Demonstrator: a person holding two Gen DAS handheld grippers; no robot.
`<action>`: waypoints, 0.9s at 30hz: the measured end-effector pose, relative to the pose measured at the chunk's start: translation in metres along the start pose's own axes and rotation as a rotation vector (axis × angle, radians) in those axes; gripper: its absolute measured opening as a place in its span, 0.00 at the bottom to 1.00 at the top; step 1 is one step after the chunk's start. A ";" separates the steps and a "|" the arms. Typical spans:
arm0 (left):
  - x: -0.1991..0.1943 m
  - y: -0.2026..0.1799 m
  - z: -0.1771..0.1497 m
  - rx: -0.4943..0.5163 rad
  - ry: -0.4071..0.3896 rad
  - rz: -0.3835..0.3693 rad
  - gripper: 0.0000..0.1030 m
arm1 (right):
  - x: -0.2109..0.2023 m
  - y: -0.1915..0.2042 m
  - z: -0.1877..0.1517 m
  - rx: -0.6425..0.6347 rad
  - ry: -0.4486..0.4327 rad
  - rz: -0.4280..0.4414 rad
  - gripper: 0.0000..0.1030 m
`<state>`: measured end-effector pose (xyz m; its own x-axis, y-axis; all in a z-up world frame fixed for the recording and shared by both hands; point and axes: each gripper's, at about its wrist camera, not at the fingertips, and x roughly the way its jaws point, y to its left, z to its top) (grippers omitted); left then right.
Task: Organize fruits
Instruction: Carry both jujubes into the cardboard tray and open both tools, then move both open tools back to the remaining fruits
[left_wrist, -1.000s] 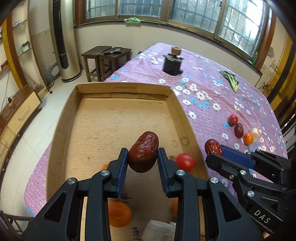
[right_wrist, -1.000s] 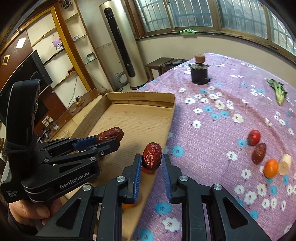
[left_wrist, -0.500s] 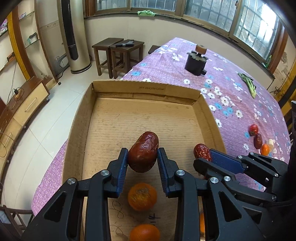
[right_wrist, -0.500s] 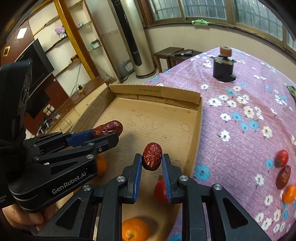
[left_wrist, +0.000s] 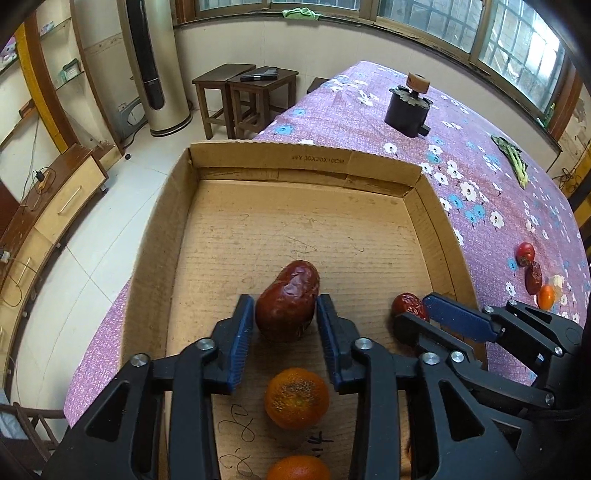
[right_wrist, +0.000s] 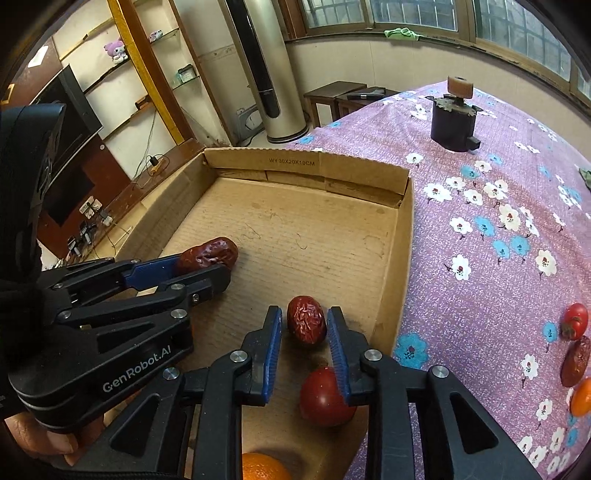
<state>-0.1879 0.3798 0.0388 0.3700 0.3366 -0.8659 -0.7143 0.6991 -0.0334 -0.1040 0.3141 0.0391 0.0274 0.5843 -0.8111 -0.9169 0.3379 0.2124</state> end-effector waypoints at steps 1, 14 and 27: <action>-0.002 0.001 0.000 -0.004 -0.006 0.004 0.41 | -0.002 0.000 -0.001 0.001 -0.003 0.000 0.27; -0.042 -0.014 -0.008 0.008 -0.093 -0.009 0.53 | -0.056 -0.013 -0.021 0.034 -0.084 -0.004 0.35; -0.065 -0.065 -0.026 0.077 -0.140 -0.060 0.53 | -0.112 -0.069 -0.068 0.152 -0.137 -0.079 0.36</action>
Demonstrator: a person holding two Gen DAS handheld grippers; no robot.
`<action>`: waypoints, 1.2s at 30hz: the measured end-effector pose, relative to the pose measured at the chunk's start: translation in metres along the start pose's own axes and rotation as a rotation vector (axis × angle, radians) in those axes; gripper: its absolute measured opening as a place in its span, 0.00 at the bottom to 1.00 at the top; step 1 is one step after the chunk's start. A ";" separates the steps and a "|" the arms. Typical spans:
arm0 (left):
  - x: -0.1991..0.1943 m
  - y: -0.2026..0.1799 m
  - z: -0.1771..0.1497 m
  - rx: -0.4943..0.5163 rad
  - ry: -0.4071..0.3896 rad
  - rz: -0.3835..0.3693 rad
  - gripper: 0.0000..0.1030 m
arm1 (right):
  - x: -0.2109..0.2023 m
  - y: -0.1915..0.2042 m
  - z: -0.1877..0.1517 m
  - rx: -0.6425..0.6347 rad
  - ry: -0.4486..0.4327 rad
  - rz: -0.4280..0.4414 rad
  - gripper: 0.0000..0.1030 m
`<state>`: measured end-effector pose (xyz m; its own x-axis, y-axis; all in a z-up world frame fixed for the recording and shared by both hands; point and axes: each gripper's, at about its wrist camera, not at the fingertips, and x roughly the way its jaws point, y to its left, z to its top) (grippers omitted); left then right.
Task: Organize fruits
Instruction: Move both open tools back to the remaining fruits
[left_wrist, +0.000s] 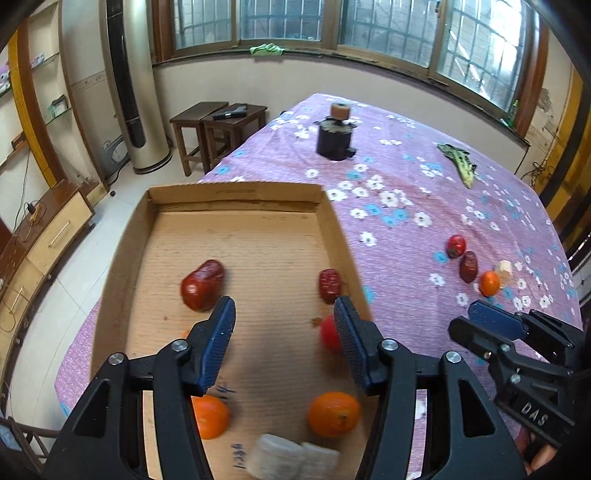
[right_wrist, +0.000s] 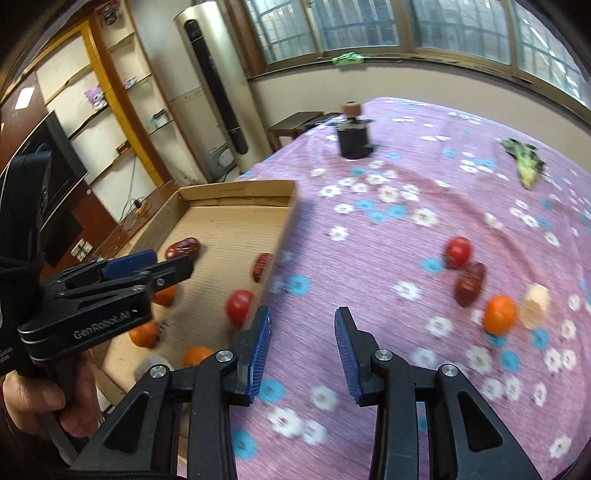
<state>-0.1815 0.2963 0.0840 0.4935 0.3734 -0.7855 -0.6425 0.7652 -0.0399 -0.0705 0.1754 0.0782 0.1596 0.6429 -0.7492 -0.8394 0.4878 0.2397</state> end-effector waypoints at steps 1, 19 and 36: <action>-0.001 -0.004 -0.001 0.005 -0.003 -0.002 0.53 | -0.005 -0.007 -0.002 0.011 -0.005 -0.009 0.36; -0.013 -0.072 -0.007 0.109 -0.012 -0.073 0.53 | -0.056 -0.084 -0.028 0.123 -0.044 -0.119 0.37; 0.011 -0.111 -0.012 0.134 0.067 -0.171 0.53 | -0.051 -0.120 -0.036 0.172 -0.034 -0.159 0.37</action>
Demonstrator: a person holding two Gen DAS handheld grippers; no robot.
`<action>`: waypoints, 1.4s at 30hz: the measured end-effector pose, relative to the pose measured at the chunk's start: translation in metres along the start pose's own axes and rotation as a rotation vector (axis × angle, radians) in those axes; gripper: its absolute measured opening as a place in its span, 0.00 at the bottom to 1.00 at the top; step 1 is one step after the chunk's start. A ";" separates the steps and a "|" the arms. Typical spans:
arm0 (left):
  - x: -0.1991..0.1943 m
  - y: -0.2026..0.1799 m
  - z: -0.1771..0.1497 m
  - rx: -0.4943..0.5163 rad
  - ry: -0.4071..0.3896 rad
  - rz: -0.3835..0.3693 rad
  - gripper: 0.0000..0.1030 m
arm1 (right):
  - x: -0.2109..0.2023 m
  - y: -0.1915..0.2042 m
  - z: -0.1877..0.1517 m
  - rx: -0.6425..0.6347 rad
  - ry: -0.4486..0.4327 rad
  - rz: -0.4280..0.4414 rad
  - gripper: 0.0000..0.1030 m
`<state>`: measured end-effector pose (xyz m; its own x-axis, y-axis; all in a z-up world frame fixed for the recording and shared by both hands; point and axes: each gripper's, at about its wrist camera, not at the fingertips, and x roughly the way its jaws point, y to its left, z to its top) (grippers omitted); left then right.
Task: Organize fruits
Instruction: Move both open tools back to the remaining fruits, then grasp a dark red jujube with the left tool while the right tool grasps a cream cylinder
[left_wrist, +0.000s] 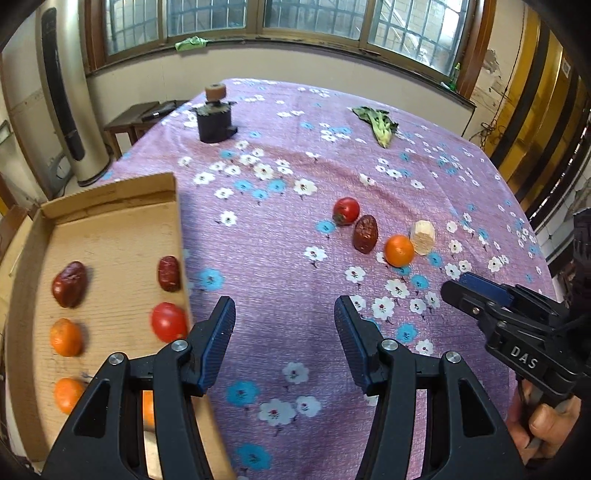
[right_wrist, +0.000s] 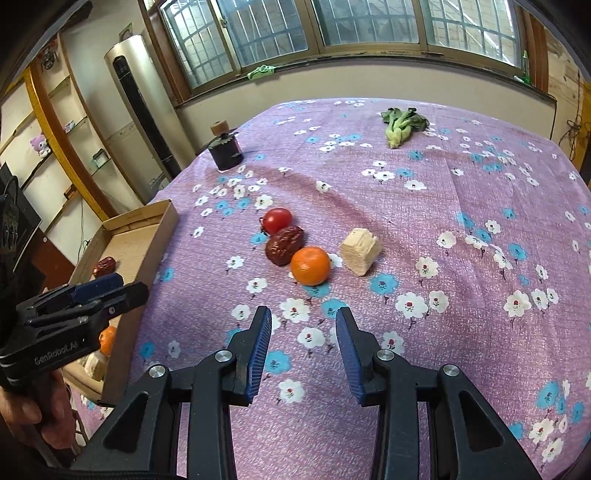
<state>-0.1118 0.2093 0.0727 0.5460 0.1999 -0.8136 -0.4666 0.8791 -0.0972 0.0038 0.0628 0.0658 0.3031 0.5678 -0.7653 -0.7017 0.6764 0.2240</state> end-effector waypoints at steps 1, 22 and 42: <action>0.003 -0.002 0.001 0.001 0.005 -0.004 0.53 | 0.003 -0.001 0.001 0.001 0.002 -0.003 0.37; 0.086 -0.052 0.037 0.032 0.096 -0.122 0.53 | 0.067 -0.046 0.038 0.078 0.039 -0.035 0.36; 0.096 -0.067 0.039 0.101 0.064 -0.130 0.24 | 0.048 -0.042 0.035 0.065 0.000 -0.004 0.24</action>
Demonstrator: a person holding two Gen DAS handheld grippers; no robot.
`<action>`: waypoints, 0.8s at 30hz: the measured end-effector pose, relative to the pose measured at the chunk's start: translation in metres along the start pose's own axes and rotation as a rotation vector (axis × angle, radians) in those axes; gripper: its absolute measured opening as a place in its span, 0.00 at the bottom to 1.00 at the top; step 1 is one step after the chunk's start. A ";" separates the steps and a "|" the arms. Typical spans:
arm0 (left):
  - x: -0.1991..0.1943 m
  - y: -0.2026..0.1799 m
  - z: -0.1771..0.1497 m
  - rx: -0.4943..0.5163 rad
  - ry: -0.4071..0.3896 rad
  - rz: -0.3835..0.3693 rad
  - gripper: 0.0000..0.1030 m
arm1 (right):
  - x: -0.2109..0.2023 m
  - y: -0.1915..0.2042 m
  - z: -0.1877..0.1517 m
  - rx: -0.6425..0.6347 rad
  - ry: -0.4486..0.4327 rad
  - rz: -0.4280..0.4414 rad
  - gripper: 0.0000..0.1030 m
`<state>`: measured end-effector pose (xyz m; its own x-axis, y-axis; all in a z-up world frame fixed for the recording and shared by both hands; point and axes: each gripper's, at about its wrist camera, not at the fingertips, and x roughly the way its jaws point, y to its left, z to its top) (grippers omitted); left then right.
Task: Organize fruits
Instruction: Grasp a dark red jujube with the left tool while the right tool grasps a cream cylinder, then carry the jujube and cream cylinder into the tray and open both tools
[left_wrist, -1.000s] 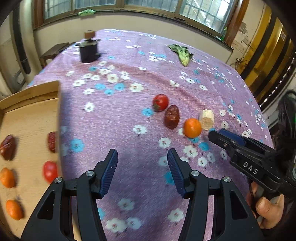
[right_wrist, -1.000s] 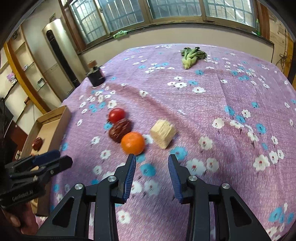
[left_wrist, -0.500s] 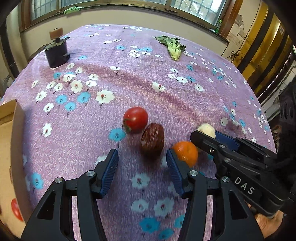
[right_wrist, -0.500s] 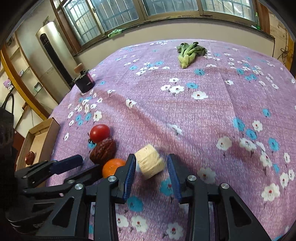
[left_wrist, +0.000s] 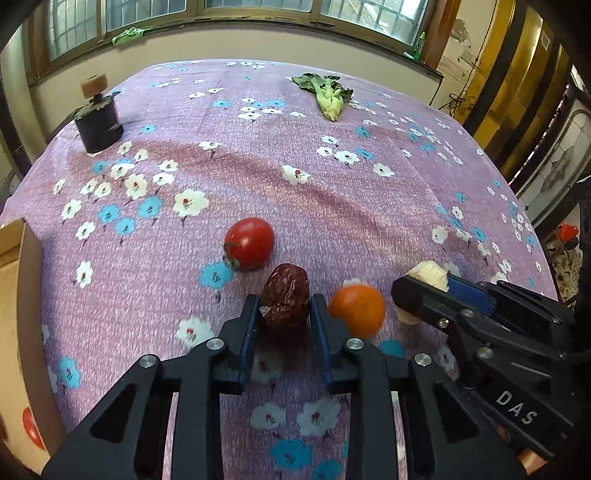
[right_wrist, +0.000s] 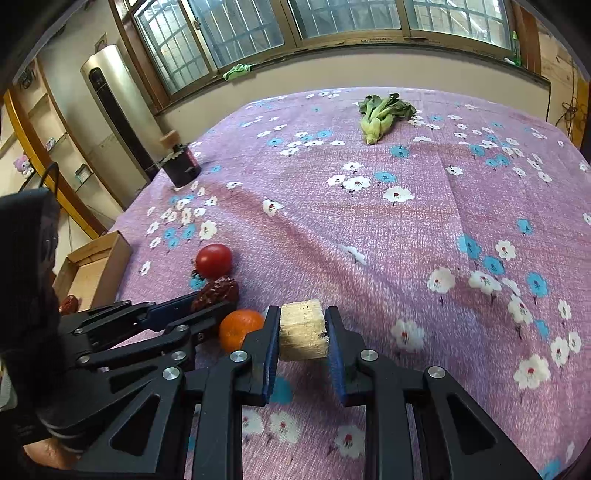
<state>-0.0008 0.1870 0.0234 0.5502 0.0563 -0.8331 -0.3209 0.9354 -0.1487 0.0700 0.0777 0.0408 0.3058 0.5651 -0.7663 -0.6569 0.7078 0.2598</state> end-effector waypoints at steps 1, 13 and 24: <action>-0.003 0.001 -0.003 -0.004 -0.002 0.004 0.24 | -0.004 0.002 -0.002 -0.001 -0.003 0.004 0.24; -0.059 0.020 -0.026 -0.035 -0.088 0.096 0.24 | -0.036 0.044 -0.017 -0.043 -0.041 0.061 0.24; -0.100 0.059 -0.045 -0.085 -0.147 0.172 0.24 | -0.044 0.101 -0.021 -0.118 -0.051 0.115 0.23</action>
<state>-0.1094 0.2206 0.0740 0.5862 0.2687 -0.7643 -0.4800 0.8752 -0.0604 -0.0241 0.1148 0.0884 0.2567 0.6623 -0.7038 -0.7648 0.5845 0.2711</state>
